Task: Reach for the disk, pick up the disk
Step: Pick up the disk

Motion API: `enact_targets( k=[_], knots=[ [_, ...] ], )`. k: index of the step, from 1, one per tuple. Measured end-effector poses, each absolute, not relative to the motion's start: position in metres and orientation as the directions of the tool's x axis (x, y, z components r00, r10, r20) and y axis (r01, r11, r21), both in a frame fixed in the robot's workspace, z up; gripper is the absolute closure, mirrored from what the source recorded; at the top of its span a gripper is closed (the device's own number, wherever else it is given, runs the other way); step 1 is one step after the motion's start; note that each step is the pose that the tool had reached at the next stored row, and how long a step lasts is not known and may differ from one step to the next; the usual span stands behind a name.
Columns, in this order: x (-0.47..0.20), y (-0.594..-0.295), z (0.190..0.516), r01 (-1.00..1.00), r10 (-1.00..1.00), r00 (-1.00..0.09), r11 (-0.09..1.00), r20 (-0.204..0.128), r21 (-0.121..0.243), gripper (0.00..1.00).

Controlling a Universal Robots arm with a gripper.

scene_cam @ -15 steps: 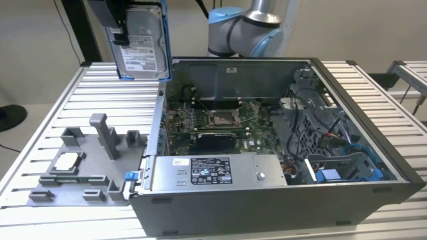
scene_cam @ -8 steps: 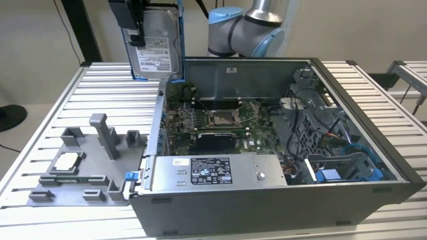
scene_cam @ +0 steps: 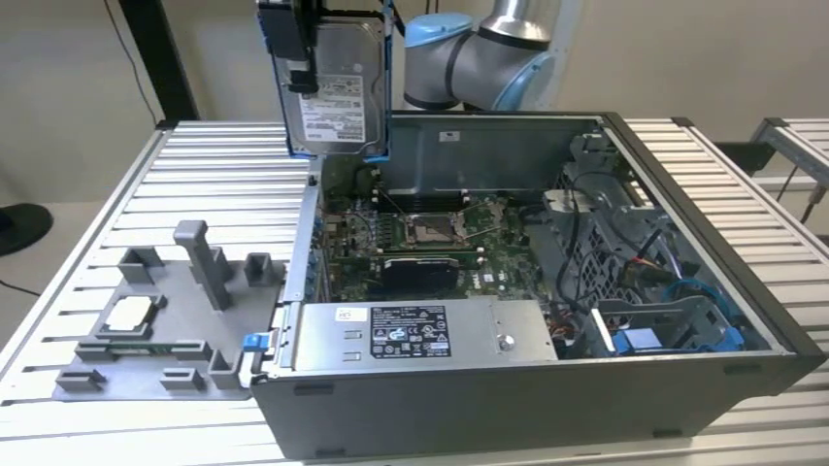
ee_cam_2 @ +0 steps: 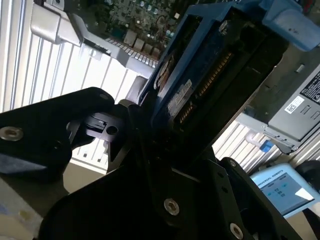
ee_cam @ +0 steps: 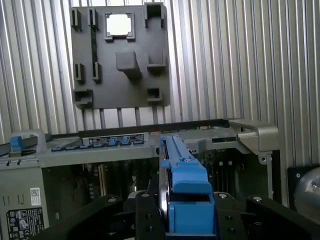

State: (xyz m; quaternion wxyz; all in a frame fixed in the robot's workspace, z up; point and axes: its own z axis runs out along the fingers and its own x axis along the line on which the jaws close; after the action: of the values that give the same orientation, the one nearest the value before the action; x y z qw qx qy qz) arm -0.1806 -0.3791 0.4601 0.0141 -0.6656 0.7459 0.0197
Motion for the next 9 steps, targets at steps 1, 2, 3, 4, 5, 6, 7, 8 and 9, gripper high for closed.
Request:
enact_targets(
  k=[1, 2, 3, 4, 5, 6, 7, 8, 9],
  knots=[
    [-0.176, -0.379, 0.460, -0.994, -0.992, -0.114, 0.113, -0.047, 0.011, 1.00],
    [-0.172, -0.379, 0.459, -0.994, -0.992, -0.114, 0.113, -0.047, 0.010, 1.00],
    [-0.168, -0.379, 0.459, -0.994, -0.992, -0.114, 0.113, -0.047, 0.011, 1.00],
    [-0.164, -0.380, 0.459, -0.994, -0.992, -0.114, 0.113, -0.047, 0.010, 1.00],
    [-0.159, -0.380, 0.459, -0.994, -0.992, -0.114, 0.113, -0.047, 0.011, 1.00],
    [-0.155, -0.380, 0.458, -0.994, -0.992, -0.113, 0.113, -0.047, 0.011, 1.00],
    [-0.151, -0.380, 0.458, -0.994, -0.992, -0.114, 0.113, -0.047, 0.010, 1.00],
    [-0.146, -0.380, 0.458, -0.994, -0.992, -0.114, 0.113, -0.047, 0.011, 1.00],
    [-0.142, -0.380, 0.457, -0.994, -0.992, -0.114, 0.113, -0.047, 0.011, 1.00]
  ],
)
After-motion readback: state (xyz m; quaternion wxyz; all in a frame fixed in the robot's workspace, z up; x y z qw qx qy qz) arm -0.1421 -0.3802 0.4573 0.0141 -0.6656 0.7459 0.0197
